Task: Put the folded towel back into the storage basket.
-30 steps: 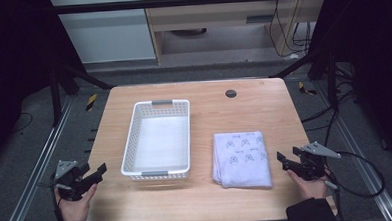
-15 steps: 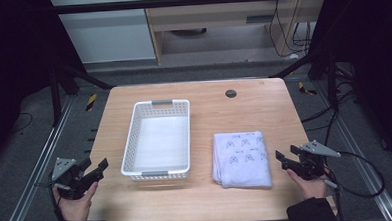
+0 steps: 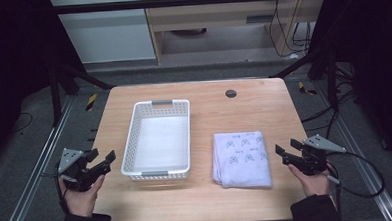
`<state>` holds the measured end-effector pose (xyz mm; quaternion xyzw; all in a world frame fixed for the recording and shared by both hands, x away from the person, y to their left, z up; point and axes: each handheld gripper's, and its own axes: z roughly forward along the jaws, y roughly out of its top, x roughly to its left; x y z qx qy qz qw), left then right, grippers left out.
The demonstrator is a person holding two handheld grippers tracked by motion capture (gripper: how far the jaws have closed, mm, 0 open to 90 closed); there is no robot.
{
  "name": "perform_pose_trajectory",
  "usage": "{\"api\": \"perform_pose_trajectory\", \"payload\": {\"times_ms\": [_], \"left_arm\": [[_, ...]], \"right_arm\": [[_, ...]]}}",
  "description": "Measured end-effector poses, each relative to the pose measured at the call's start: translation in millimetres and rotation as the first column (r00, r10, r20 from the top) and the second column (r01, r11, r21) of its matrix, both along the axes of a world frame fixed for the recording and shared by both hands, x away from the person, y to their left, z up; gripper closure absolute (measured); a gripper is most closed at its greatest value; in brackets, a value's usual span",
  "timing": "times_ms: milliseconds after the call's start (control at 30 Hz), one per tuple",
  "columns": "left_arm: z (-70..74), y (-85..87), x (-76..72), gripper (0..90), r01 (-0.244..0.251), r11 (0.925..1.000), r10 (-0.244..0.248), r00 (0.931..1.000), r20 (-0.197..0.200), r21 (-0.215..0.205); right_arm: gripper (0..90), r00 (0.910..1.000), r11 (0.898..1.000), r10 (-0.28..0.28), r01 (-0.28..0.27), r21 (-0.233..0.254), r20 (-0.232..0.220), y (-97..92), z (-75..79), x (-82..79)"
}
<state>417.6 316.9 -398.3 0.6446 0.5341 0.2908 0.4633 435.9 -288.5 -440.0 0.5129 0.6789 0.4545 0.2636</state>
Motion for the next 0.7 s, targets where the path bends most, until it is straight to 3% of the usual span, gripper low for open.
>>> {"api": "perform_pose_trajectory", "payload": {"times_ms": [333, 700], "left_arm": [[15.4, -28.4, 9.8, 33.6, 0.057, 0.9983, -0.058, 0.9981, 0.023, 0.01], [22.7, -73.6, 16.7, 34.3, 0.135, 0.9898, -0.136, 0.99, 0.035, 0.047]], "right_arm": [[33.3, 0.9993, 1.0, 0.012, -0.012, 0.005, 0.034, 7.1, 11.7, 4.4], [35.5, 0.9986, 1.0, 0.023, -0.024, 0.013, 0.048, 12.6, 22.8, 9.8]]}}
